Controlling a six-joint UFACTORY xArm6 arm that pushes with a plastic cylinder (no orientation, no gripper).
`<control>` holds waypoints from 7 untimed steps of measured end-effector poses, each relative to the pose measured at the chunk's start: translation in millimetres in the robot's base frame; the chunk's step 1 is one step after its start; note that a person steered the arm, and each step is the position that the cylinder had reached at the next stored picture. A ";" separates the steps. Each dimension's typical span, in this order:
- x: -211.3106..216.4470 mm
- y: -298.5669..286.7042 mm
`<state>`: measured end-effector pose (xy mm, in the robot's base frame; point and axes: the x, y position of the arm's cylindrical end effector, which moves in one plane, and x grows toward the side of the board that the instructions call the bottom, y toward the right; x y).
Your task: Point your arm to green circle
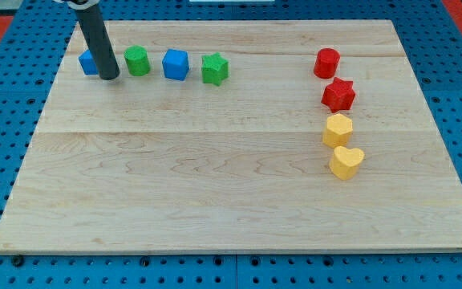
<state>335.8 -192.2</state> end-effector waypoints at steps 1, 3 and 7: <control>32.6 47.9; 46.7 89.9; -6.4 227.5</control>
<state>329.4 35.4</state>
